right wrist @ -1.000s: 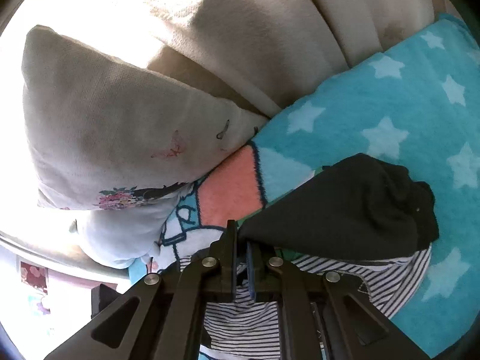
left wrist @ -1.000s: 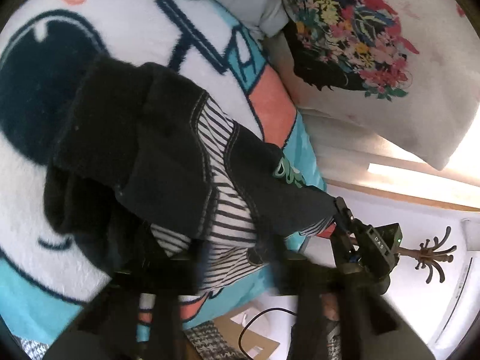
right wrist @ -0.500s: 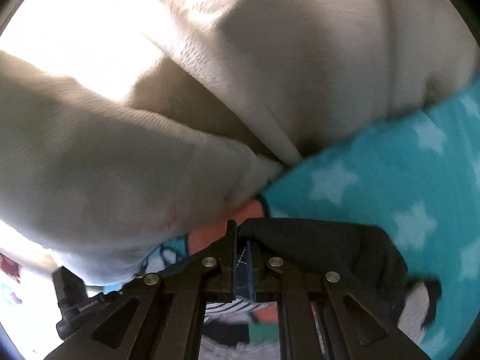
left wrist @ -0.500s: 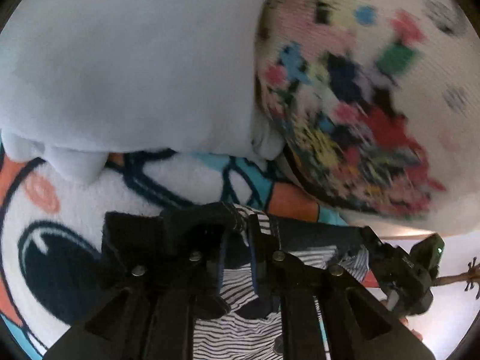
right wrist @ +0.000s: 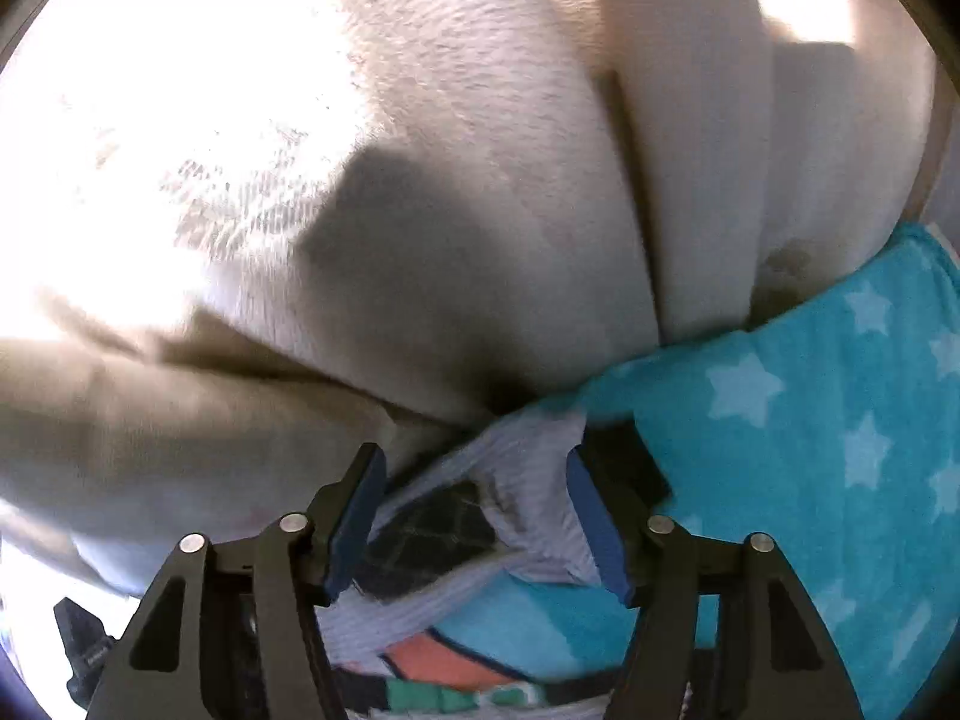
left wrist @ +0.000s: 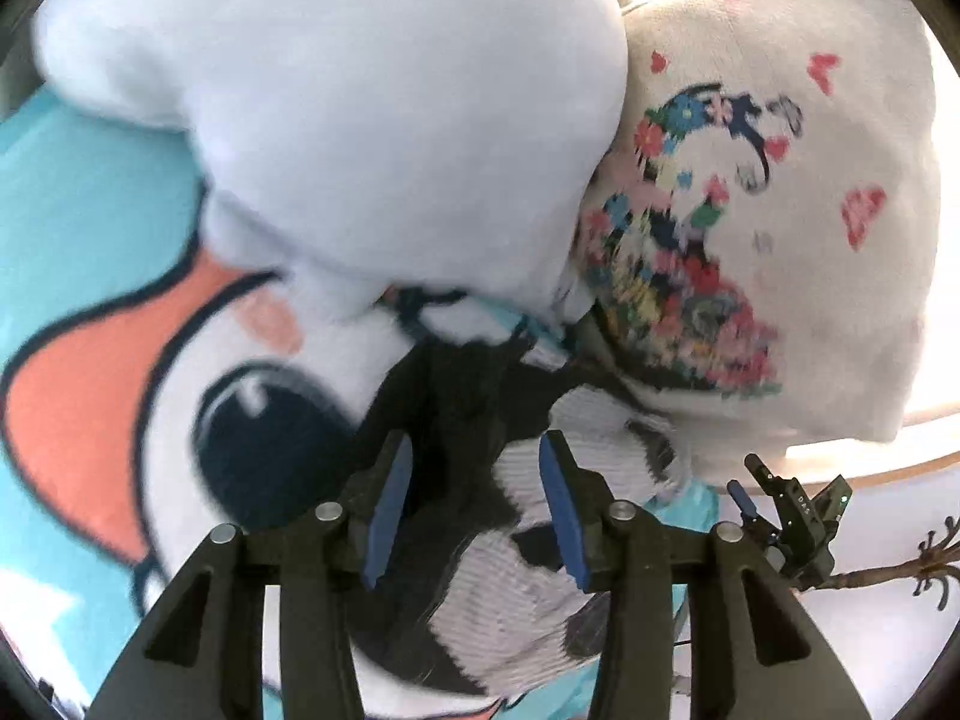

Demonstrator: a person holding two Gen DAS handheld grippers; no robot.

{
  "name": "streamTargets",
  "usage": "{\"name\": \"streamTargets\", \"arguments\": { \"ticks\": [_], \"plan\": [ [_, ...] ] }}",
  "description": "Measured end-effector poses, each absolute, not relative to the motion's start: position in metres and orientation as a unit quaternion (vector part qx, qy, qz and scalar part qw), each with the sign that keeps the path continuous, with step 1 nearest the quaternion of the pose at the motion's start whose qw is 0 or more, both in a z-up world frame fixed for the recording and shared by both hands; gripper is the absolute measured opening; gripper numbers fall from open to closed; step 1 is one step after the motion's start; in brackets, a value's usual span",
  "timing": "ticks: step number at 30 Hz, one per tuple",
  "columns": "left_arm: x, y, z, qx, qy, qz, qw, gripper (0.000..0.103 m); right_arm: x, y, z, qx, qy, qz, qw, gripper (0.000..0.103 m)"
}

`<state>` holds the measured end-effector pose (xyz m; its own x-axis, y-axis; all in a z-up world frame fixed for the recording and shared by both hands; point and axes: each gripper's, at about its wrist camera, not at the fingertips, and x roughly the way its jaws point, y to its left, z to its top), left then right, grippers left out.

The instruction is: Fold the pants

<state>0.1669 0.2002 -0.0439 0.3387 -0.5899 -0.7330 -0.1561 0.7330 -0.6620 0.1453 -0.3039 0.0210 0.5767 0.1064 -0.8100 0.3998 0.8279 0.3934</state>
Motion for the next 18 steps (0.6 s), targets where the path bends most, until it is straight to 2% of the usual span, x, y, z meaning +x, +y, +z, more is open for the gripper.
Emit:
{"name": "streamTargets", "arguments": {
  "ticks": [4,8,9,10,11,12,18],
  "plan": [
    [0.136,0.203,-0.051,-0.334,0.566,-0.127,0.743,0.043,0.137,-0.300,-0.017,0.226,0.491,-0.102,0.835,0.074],
    [0.109,0.202,-0.058,-0.333,0.581,-0.108,0.734,0.043,0.143,-0.323,-0.058,0.271,0.497,-0.132,0.814,0.074],
    [0.107,0.197,-0.061,-0.335,0.583,-0.105,0.733,0.043,0.144,-0.330,-0.064,0.298,0.491,-0.127,0.809,0.068],
    [0.103,0.196,-0.063,-0.337,0.584,-0.101,0.732,0.043,0.144,-0.335,-0.068,0.327,0.485,-0.116,0.803,0.057],
    [0.099,0.197,-0.063,-0.338,0.584,-0.095,0.732,0.043,0.146,-0.337,-0.071,0.341,0.488,-0.105,0.797,0.021],
    [0.099,0.194,-0.064,-0.339,0.583,-0.091,0.733,0.043,0.147,-0.338,-0.072,0.347,0.490,-0.098,0.793,0.014],
    [0.098,0.196,-0.065,-0.344,0.573,-0.072,0.740,0.043,0.114,-0.354,-0.045,0.350,0.466,-0.140,0.801,0.013]
  ]
}}
